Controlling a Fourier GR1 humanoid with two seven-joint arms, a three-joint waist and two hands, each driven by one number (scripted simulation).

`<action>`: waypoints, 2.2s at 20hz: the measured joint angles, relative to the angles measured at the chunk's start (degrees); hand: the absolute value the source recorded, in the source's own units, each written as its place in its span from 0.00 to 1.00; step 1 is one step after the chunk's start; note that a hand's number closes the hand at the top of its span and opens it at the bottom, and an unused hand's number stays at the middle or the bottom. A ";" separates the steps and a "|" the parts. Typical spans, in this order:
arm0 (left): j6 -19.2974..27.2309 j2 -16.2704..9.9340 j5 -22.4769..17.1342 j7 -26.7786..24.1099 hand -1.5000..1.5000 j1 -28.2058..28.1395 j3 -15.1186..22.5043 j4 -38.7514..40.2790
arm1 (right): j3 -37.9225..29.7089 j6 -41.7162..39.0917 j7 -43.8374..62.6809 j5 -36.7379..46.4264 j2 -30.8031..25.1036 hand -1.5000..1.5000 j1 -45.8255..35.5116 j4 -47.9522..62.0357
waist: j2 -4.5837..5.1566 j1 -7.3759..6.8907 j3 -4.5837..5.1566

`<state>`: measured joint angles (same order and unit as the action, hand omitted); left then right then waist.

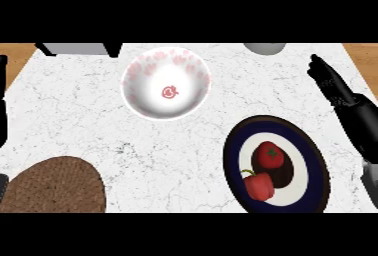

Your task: Pick the tomato from the plate and place it in the bowl

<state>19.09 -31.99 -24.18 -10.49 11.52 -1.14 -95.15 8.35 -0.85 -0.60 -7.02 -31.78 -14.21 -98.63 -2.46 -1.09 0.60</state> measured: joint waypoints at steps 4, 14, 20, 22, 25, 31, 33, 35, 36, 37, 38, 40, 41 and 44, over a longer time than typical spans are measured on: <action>-0.04 -0.66 1.92 2.98 0.50 -1.66 1.24 1.54 | -3.76 -1.41 -0.61 -2.00 -1.26 1.00 -1.30 -2.64 | 1.49 0.86 -0.41; 0.30 -0.45 5.34 9.61 0.50 -7.40 6.69 7.43 | -5.39 10.65 10.59 16.22 -6.70 0.00 14.45 -6.57 | 1.87 5.53 -0.36; 0.03 0.34 6.83 12.53 0.50 -5.91 8.01 7.86 | -0.60 17.88 15.26 28.71 -3.38 0.00 32.21 -22.00 | 2.00 3.95 -0.50; -0.85 0.64 7.36 12.70 0.50 -5.97 8.15 7.54 | -1.36 17.34 19.08 30.39 -3.33 0.00 35.07 -26.84 | 2.11 3.19 -0.53; -0.82 1.92 8.71 13.62 0.50 -5.36 8.37 7.10 | -3.54 14.11 25.59 30.99 -3.85 0.00 34.77 -31.97 | 2.25 2.28 -0.54; -1.65 3.65 10.60 14.66 0.50 -4.20 8.50 7.25 | -6.70 4.21 39.82 27.37 -7.19 0.00 21.88 -33.82 | 2.50 0.89 -0.52; -2.26 3.87 10.68 14.79 0.50 -3.47 8.34 7.79 | -7.03 0.25 43.02 24.76 -9.14 0.00 17.91 -32.26 | 2.56 0.61 -0.50; -2.55 4.00 10.86 14.79 0.50 -3.36 8.43 7.48 | -6.30 -3.94 45.92 22.54 -11.38 0.00 14.52 -29.96 | 2.65 0.05 -0.47; -2.22 4.49 11.38 14.79 0.50 -3.25 8.86 7.43 | -5.59 -5.95 47.35 21.52 -12.22 0.00 12.99 -28.98 | 2.68 -0.06 -0.48; -2.31 4.63 11.54 14.82 0.50 -3.06 8.95 7.40 | -5.24 -8.02 48.59 20.04 -13.06 0.00 10.85 -27.42 | 2.73 -0.27 -0.47; -2.92 4.25 11.25 15.06 0.50 -2.50 8.39 7.87 | -4.38 -9.75 50.10 19.12 -13.47 0.00 9.01 -26.21 | 2.75 -0.31 -0.47; -3.20 4.31 11.42 15.17 0.50 -2.04 8.12 8.21 | -2.39 -12.87 52.39 17.25 -13.67 0.00 5.36 -23.10 | 2.79 -0.50 -0.47; -3.35 4.41 11.61 15.30 0.50 -1.57 8.15 8.53 | -1.55 -14.31 53.12 16.15 -13.61 0.00 3.47 -21.12 | 2.81 -0.55 -0.48; -3.46 5.28 12.34 14.54 0.50 -1.55 8.20 9.24 | 1.97 -17.13 54.10 14.65 -11.84 0.00 -1.21 -15.49 | 2.81 -0.53 -0.50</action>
<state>15.64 -26.71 -11.84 4.05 9.97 7.06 -85.91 10.31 -17.97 53.50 7.63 -43.62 -15.42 -114.12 0.35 -1.62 0.10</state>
